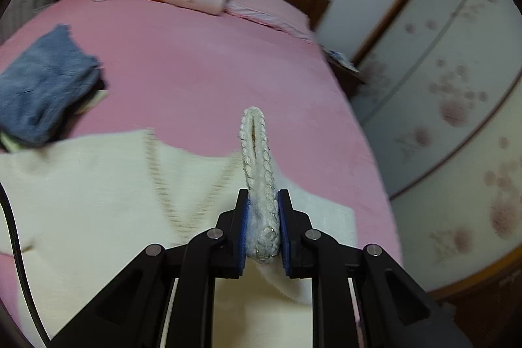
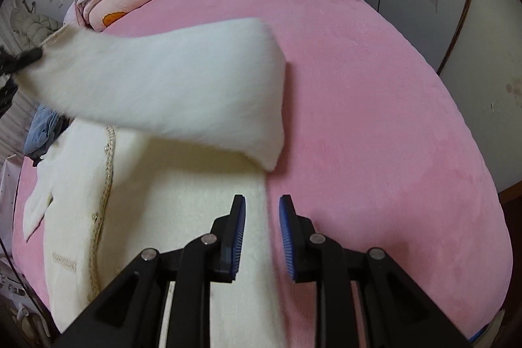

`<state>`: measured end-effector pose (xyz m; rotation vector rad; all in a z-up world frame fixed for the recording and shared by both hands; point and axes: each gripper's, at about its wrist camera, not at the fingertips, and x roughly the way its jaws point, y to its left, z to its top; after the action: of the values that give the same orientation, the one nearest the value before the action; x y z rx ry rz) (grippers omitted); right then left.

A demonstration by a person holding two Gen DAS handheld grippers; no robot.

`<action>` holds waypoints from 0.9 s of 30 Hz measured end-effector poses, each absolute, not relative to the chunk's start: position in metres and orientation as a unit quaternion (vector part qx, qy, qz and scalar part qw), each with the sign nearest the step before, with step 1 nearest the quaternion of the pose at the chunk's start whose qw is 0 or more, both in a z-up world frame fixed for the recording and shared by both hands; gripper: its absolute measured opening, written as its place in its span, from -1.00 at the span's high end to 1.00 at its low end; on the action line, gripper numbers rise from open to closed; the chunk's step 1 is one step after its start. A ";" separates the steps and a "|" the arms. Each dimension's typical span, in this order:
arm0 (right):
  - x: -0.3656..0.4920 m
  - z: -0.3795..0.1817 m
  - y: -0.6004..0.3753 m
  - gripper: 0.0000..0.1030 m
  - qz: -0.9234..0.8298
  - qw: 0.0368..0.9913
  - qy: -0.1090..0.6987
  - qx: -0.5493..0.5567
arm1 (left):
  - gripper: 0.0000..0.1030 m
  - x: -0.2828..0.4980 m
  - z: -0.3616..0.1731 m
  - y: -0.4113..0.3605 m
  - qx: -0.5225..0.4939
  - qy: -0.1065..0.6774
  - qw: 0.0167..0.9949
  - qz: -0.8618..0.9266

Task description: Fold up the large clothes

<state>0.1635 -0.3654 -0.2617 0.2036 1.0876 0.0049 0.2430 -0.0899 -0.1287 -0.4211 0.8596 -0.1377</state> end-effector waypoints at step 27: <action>0.234 -0.314 -0.330 0.17 -0.029 0.842 0.538 0.034 | 0.69 0.227 -0.305 -0.011 -0.104 0.527 0.838 0.096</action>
<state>0.2342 -0.3303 -0.3136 0.0721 1.1366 -0.0613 0.2273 -0.0107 -0.3046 -0.2209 1.1154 0.2036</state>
